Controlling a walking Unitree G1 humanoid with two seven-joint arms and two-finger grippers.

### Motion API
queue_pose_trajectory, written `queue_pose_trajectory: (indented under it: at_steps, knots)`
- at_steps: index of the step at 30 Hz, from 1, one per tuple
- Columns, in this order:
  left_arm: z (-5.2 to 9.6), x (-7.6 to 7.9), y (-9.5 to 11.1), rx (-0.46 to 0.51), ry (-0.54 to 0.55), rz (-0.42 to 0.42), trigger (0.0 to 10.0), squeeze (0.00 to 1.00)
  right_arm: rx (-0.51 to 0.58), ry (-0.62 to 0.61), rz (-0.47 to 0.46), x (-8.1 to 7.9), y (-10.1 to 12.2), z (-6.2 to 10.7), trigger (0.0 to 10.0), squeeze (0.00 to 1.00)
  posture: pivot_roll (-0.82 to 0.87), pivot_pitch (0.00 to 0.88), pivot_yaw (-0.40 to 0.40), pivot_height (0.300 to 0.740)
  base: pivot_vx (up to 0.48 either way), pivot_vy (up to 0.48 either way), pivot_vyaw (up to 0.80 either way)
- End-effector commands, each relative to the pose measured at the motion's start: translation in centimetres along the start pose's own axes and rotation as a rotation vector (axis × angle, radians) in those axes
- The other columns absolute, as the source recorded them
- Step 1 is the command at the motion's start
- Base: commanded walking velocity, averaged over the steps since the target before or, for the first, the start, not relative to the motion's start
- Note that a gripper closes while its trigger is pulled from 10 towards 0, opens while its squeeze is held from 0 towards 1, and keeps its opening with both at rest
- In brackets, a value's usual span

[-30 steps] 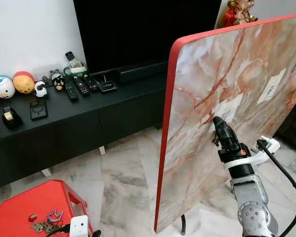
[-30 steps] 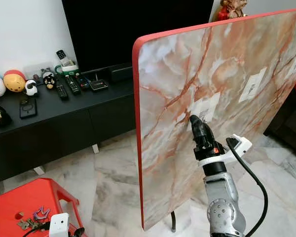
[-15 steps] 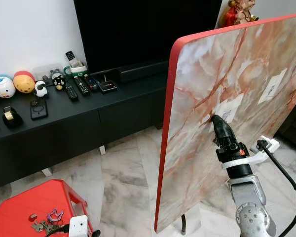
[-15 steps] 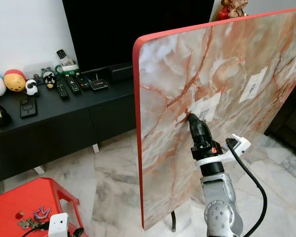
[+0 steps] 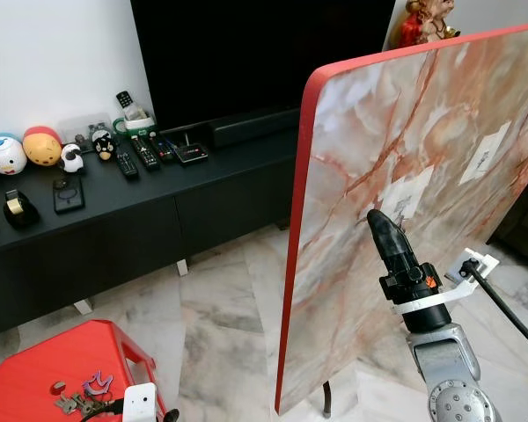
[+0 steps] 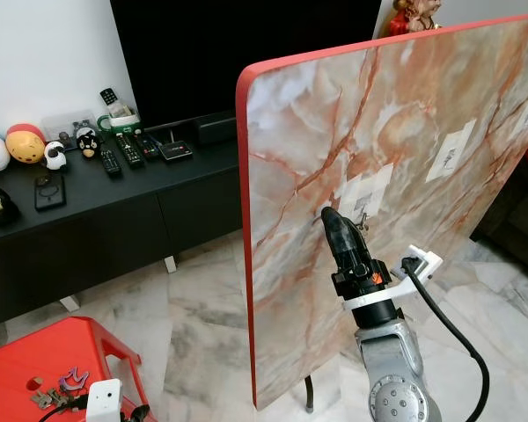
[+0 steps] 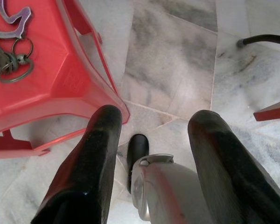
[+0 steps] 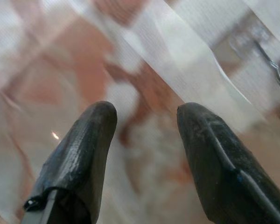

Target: Hang keys on a hook

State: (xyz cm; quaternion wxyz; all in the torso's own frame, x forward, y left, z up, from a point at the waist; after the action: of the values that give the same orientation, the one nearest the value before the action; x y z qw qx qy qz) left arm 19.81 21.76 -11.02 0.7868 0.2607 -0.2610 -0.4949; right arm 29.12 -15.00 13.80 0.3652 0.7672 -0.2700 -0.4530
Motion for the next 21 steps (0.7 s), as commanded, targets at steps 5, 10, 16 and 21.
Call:
queue_pose_trajectory:
  at_steps: [5,10,16,21]
  knots:
    - [0.2,-0.4,-0.4,-0.014,0.011,0.017,10.0,0.00,-0.144,-0.049,0.097,1.7,-1.7,2.9,10.0,0.00,0.01,0.000,-0.069,0.740,0.000,0.000,0.00]
    - [0.2,-0.5,-0.5,-0.017,0.012,0.017,10.0,0.00,-0.176,-0.155,0.102,2.1,-1.7,6.6,10.0,0.00,0.00,0.000,-0.073,0.740,0.000,0.000,0.00]
    - [0.1,-0.5,-0.5,-0.018,0.011,0.015,10.0,0.00,-0.298,-0.314,0.165,3.5,-3.2,10.5,10.0,0.00,-0.01,0.000,-0.073,0.740,0.000,0.000,0.00]
    - [0.1,-0.4,-0.4,-0.021,0.007,0.010,10.0,0.00,-0.522,-0.729,0.285,10.6,-7.3,15.9,10.0,0.00,-0.04,0.000,-0.048,0.740,0.000,0.000,0.00]
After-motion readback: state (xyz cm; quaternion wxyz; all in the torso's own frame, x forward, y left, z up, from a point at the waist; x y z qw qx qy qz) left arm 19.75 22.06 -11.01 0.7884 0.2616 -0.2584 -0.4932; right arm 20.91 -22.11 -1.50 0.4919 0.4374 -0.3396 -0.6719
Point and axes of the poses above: a point about 5 cm out from each wrist's last joint towards the gripper, its own z axis pointing back from the gripper into the wrist, its own y axis along the axis of the wrist's last joint, x = y × z, the point moved 4 cm from there along -z, pointing out of the wrist towards the gripper, and after that the axes turned 14 degrees about z, right-handed, at the moved point
